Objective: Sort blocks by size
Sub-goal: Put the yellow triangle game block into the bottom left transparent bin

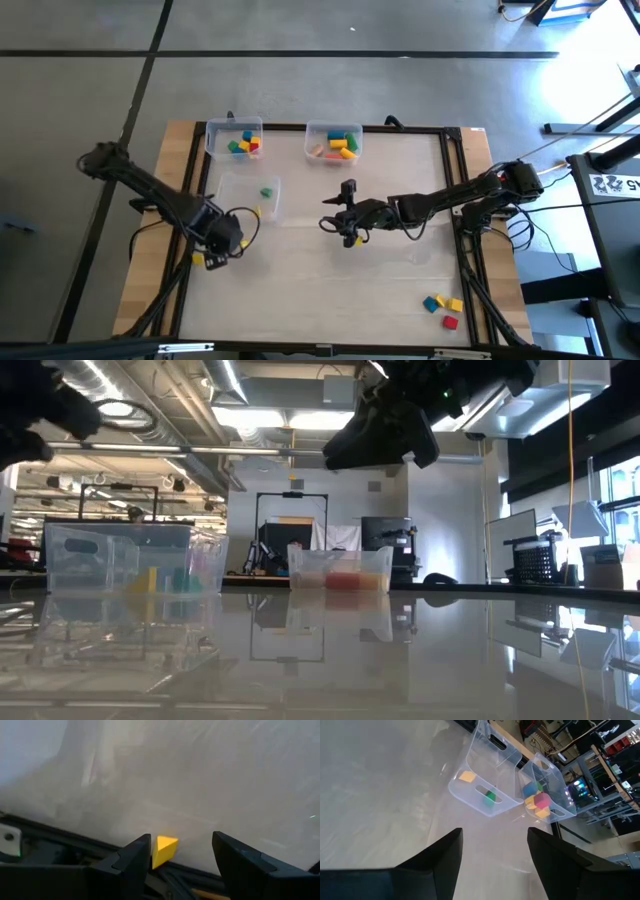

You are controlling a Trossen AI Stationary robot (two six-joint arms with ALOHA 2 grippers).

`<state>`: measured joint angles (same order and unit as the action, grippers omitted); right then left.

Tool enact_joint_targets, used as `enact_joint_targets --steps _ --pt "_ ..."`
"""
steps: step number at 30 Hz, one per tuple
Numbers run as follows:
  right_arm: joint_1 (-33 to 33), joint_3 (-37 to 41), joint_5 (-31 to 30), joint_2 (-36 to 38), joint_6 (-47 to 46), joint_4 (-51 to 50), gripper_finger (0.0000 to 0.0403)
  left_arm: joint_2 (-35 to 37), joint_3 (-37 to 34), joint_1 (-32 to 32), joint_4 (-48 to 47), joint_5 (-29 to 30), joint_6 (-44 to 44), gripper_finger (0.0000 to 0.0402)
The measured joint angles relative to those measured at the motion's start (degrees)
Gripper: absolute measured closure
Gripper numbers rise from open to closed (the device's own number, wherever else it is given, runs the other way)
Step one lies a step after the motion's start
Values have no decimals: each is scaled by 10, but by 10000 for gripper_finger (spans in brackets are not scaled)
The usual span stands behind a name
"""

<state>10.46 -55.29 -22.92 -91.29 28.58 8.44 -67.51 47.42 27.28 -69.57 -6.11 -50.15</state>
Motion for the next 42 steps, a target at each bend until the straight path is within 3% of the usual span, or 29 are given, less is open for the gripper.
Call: enact_joint_targets --steps 12,34,42 --pt "0 0 0 0 -1 16 175 -82 -58 12 2 -66 -5 193" --pt "0 0 0 0 -2 22 175 -246 -106 25 114 -167 108 193" --pt "0 0 0 0 -2 22 175 -263 -105 34 113 -181 131 242"
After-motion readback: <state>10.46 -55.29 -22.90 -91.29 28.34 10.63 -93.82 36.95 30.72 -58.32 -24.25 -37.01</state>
